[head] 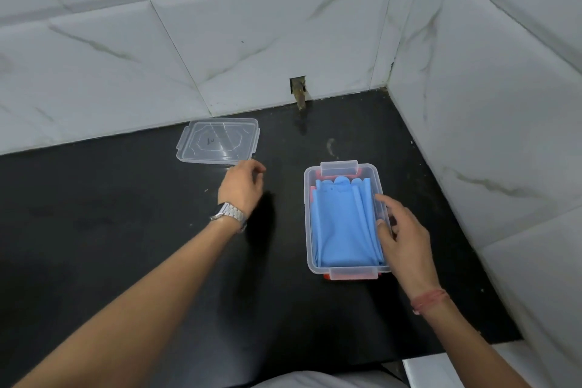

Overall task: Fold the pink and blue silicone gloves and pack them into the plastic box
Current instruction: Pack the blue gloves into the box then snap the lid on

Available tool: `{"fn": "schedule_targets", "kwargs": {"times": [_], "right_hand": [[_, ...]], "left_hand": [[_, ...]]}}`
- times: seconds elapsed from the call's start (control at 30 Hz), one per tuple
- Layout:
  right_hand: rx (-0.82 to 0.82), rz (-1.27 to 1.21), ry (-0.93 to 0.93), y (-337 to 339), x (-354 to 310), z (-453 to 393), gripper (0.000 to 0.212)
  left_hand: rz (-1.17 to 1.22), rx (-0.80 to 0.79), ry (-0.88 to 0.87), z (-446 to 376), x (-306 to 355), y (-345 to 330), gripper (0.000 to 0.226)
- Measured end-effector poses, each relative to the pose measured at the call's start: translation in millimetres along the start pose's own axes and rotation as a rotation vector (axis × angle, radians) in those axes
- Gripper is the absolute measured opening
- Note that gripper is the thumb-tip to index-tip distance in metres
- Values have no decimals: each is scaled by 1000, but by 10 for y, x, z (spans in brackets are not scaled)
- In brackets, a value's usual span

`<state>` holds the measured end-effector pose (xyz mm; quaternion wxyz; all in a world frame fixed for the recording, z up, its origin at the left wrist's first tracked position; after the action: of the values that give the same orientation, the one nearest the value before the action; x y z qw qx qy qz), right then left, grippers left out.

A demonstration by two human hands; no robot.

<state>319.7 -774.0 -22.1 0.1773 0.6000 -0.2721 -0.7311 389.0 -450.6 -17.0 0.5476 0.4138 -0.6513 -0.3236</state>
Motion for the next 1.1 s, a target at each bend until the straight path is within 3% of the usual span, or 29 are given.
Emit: {"fn": "schedule_targets", "kwargs": {"times": [0.33, 0.43, 0.6, 0.9, 1.1], "right_hand": [[13, -37, -39, -33, -69, -311, 38], [2, -39, -30, -60, -107, -401, 38], [-9, -46, -28, -110, -82, -471, 38], [-5, -8, -28, -148, -40, -484, 40], [-7, 19, -2, -144, -71, -457, 40]], "left_hand": [[-263, -174, 93, -364, -632, -218, 34], [-367, -178, 19, -418, -619, -252, 26], [-533, -192, -258, -391, -382, -356, 24], [-358, 190, -471, -133, 385, 464, 19], [-70, 457, -257, 38, 496, 1161, 26]]}}
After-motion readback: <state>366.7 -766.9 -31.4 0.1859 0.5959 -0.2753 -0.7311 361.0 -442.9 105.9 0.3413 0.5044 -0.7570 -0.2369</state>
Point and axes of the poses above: each hand's wrist, its own z-axis away from the middle knuckle, its own y-axis out of the back of the hand, x = y × z, the point moved 9 cm from there along -z, towards the middle knuckle, and after that the axes turned 14 degrees about -y, right-handed, at the moved point
